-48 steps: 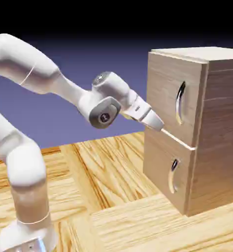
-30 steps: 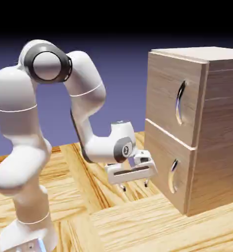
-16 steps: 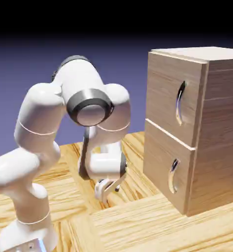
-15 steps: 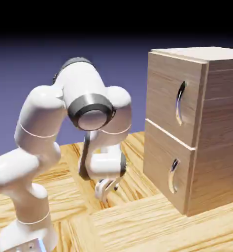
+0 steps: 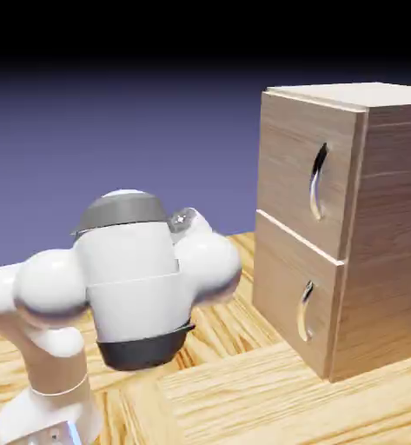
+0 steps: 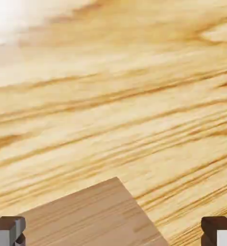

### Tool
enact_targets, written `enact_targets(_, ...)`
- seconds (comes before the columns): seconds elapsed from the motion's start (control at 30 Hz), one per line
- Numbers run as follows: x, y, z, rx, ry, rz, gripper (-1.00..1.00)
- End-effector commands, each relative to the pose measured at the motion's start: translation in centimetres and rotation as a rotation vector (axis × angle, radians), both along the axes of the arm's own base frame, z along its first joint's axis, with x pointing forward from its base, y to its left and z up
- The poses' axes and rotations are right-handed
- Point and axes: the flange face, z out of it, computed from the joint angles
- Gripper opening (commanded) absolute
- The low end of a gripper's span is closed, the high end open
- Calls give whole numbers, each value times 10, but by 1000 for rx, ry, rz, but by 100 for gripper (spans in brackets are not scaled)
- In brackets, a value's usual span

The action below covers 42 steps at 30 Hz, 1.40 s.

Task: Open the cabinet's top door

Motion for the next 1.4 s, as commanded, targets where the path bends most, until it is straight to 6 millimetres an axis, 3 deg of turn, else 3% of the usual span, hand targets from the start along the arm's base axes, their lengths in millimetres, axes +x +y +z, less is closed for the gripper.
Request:
enact_targets(0.0,4,-9,15,-14,-78,2,0)
enact_targets(0.17,16,-68,92,-138,-471,-58,0)
enact_targets(0.33,3,-147,170,-351,-826,-227,0)
enact_targets(0.37,3,-147,170,-351,-826,-227,0)
enact_targets(0.5,49,-145,170,-351,-826,-227,0)
enact_targets(0.53,53,-144,170,-351,-826,-227,0)
enact_targets(0.57,53,-144,170,-351,-826,-227,-100)
enact_targets(0.6,53,-144,170,-351,-826,-227,-100)
enact_targets(1.0,-29,-92,170,-477,-770,-511,-100)
enact_targets(1.37,-77,-40,170,-566,-721,-716,-100)
